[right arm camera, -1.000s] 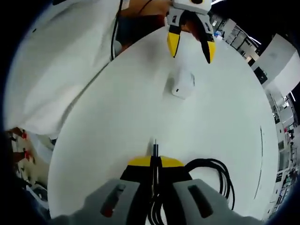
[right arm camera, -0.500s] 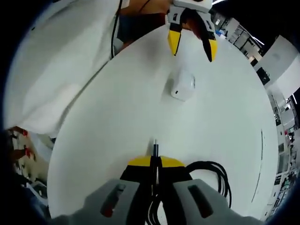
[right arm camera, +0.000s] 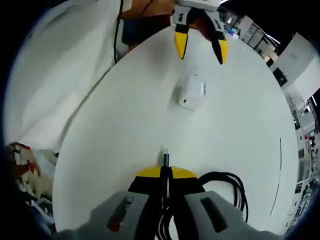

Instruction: Plug the desk Type‑C cable into the charger adapter.

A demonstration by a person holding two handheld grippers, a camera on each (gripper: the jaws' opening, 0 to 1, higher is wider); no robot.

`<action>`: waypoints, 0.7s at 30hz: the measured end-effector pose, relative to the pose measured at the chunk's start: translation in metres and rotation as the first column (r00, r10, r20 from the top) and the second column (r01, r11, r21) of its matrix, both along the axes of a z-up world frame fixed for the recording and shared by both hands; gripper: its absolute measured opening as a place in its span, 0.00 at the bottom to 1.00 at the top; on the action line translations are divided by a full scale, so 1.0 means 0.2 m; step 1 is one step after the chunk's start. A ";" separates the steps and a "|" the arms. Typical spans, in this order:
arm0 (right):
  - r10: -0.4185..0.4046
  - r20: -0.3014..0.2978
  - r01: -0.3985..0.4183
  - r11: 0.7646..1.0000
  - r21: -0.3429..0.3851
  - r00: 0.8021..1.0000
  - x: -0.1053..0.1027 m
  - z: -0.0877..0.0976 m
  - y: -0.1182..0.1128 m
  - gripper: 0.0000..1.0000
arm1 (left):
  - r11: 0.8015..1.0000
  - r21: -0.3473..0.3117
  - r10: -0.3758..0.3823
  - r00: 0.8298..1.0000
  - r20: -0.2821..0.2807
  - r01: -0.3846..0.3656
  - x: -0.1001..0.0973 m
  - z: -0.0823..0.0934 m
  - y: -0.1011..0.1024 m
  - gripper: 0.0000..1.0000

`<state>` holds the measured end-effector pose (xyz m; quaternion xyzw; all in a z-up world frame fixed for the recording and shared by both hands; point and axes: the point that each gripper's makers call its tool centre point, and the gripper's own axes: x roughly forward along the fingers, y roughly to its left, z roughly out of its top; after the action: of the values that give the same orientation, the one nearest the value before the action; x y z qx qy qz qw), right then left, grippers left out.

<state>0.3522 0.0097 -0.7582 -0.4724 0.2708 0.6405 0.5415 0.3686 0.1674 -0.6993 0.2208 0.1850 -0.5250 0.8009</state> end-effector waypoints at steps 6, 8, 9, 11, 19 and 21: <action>-0.033 -0.009 0.033 0.999 0.019 0.999 0.00 0.00 0.02 0.02 | 1.000 -0.012 -0.002 1.000 0.002 0.002 0.00 0.00 0.00 0.43; -0.047 -0.013 0.047 0.999 0.021 0.999 0.01 -0.01 0.04 0.02 | 1.000 -0.015 -0.002 1.000 0.000 0.002 0.00 0.00 0.00 0.43; -0.051 -0.012 0.051 0.998 0.023 0.999 0.01 -0.01 0.05 0.02 | 1.000 -0.013 -0.003 1.000 0.001 0.003 0.00 0.00 0.00 0.43; -0.057 -0.014 0.057 0.998 0.026 0.998 0.01 -0.01 0.05 0.02 | 1.000 -0.017 -0.004 1.000 0.000 0.004 0.00 0.00 0.00 0.43; -0.072 -0.015 0.073 0.997 0.035 0.997 0.01 -0.01 0.07 0.02 | 1.000 -0.022 -0.004 1.000 0.002 0.004 0.00 0.00 0.01 0.43; -0.076 -0.012 0.076 0.996 0.037 0.997 0.02 -0.01 0.07 0.02 | 1.000 -0.022 -0.005 1.000 0.004 0.005 0.00 0.00 0.01 0.43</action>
<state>0.3553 0.0246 -0.7599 -0.4482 0.2795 0.6268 0.5728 0.3677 0.1684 -0.6984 0.2136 0.1770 -0.5286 0.8023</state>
